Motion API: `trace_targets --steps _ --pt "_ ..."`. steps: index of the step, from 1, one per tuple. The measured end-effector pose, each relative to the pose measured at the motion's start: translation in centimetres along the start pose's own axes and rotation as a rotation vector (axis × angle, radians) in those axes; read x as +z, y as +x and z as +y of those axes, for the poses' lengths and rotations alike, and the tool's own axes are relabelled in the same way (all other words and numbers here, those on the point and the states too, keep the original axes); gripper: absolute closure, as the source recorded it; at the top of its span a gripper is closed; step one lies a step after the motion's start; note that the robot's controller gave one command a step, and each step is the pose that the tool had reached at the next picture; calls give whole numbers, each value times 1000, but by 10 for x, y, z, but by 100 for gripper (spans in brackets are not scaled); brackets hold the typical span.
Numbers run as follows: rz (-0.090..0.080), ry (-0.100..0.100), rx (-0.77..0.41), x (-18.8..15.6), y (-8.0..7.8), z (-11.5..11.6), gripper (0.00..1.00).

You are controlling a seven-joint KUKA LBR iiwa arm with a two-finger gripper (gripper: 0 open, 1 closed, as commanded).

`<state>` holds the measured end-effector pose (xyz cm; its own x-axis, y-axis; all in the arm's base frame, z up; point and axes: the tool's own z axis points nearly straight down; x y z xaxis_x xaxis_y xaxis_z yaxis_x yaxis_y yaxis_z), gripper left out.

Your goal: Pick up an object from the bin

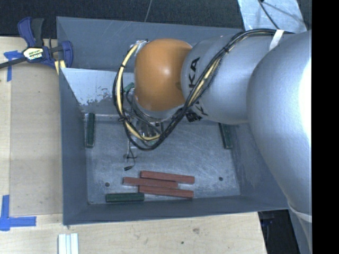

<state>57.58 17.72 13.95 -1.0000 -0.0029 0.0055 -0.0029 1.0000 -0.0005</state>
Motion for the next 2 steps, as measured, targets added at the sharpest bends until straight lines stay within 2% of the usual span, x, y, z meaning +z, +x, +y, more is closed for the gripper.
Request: trace_targets --steps 1,2 --pt "-8 -2 2 -5 -2 -1 0" --pt "-10 -2 -15 22 -4 -49 0"
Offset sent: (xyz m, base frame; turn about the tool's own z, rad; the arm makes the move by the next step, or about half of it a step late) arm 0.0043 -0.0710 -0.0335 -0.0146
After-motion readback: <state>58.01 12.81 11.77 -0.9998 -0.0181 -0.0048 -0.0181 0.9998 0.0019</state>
